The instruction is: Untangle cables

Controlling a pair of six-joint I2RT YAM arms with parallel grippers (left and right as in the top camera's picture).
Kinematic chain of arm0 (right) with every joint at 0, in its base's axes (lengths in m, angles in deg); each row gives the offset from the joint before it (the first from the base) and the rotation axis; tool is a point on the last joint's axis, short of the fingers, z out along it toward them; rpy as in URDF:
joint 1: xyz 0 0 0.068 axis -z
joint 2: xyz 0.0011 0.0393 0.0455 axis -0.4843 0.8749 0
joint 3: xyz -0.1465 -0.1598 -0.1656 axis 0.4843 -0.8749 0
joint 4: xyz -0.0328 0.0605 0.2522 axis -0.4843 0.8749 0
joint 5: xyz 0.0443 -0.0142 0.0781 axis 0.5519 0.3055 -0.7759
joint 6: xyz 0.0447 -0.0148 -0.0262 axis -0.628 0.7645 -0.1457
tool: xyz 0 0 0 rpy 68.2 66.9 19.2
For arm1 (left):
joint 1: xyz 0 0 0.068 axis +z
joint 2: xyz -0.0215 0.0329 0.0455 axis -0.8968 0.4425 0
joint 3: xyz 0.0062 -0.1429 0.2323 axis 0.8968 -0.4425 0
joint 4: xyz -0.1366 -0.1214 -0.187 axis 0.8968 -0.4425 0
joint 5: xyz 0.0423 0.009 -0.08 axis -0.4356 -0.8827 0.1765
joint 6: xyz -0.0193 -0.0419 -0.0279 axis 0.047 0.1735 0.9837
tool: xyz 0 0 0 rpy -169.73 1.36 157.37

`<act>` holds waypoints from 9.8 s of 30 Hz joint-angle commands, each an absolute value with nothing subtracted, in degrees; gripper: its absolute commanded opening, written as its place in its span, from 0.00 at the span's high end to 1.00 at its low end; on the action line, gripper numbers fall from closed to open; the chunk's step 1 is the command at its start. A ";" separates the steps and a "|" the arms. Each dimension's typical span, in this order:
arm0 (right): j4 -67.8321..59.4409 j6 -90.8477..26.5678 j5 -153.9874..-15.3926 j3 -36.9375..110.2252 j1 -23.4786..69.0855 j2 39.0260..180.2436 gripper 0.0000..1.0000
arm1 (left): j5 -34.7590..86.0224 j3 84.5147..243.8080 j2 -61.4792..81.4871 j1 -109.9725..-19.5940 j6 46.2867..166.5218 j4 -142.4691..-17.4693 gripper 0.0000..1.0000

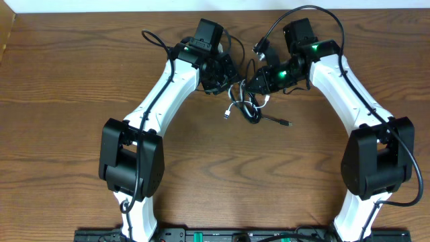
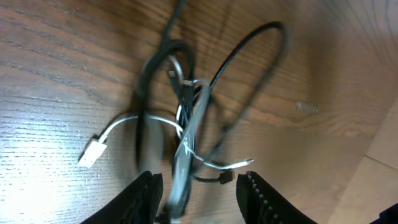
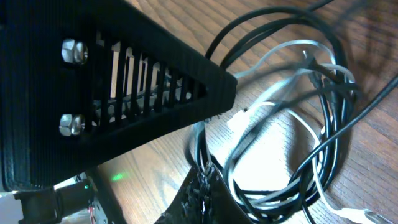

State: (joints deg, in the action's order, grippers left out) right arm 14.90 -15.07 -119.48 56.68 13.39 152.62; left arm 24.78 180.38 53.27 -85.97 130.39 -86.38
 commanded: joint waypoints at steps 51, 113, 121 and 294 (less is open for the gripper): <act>18.13 -16.40 -102.69 56.65 26.14 152.44 0.56 | 5.85 178.24 60.20 -96.92 118.48 -77.14 0.55; 11.03 -19.35 -102.65 56.57 12.69 152.46 0.53 | 2.07 179.94 53.69 -81.36 116.88 -105.31 0.46; 6.59 -21.65 -99.28 56.30 5.20 155.76 0.70 | 4.04 177.32 54.10 -81.06 116.91 -104.74 0.47; 6.85 -34.68 -103.94 56.39 5.00 157.14 0.66 | 19.29 176.71 41.79 -81.43 126.39 -85.95 0.93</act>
